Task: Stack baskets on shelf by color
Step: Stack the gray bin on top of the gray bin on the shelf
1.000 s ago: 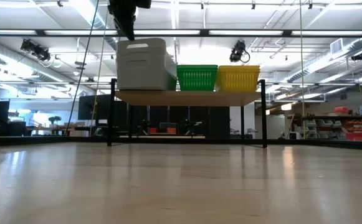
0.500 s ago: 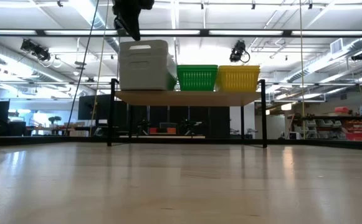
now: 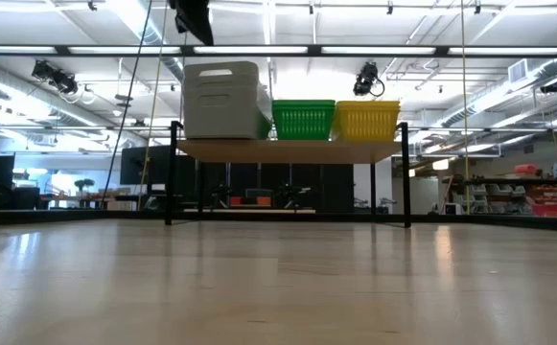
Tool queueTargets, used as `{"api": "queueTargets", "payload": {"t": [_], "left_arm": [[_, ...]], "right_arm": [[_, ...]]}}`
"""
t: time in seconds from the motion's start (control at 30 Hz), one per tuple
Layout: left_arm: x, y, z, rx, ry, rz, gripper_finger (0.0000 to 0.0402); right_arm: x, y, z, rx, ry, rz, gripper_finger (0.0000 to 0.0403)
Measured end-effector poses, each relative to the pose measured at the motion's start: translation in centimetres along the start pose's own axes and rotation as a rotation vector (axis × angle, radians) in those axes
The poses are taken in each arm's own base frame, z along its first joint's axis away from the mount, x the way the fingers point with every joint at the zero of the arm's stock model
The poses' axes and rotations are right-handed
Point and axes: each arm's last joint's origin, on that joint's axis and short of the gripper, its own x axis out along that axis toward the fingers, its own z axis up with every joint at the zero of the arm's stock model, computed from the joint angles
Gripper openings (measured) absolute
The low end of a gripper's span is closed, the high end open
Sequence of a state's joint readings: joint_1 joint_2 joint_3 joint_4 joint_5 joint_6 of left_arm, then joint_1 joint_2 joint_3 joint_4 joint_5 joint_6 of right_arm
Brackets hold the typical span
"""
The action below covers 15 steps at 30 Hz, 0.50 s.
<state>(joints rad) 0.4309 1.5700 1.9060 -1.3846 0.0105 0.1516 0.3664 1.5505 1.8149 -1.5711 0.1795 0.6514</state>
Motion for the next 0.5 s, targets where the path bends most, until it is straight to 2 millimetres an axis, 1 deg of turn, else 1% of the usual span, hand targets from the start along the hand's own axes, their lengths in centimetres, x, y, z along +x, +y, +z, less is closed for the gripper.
{"api": "queueTargets", "payload": {"t": [0.1, 0.2, 0.37, 0.5], "left_arm": [[-1.2, -0.2, 0.3, 0.04, -0.052, -0.054, 0.0082], [-1.2, -0.3, 0.0, 0.087, -0.025, -0.091, 0.0108], [0.4, 0.0, -0.4, 0.11, 0.078, -0.083, 0.0146], [1.6, 0.0, -0.7, 0.105, 0.133, -0.097, 0.0165]], "right_arm": [[0.0, 0.0, 0.0, -0.013, 0.0, 0.0, 0.0169], [0.0, 0.0, 0.0, -0.024, 0.0, 0.0, 0.0169], [0.0, 0.0, 0.0, -0.024, -0.006, -0.006, 0.0168], [0.0, 0.0, 0.2, -0.028, -0.027, -0.015, 0.0168]]}}
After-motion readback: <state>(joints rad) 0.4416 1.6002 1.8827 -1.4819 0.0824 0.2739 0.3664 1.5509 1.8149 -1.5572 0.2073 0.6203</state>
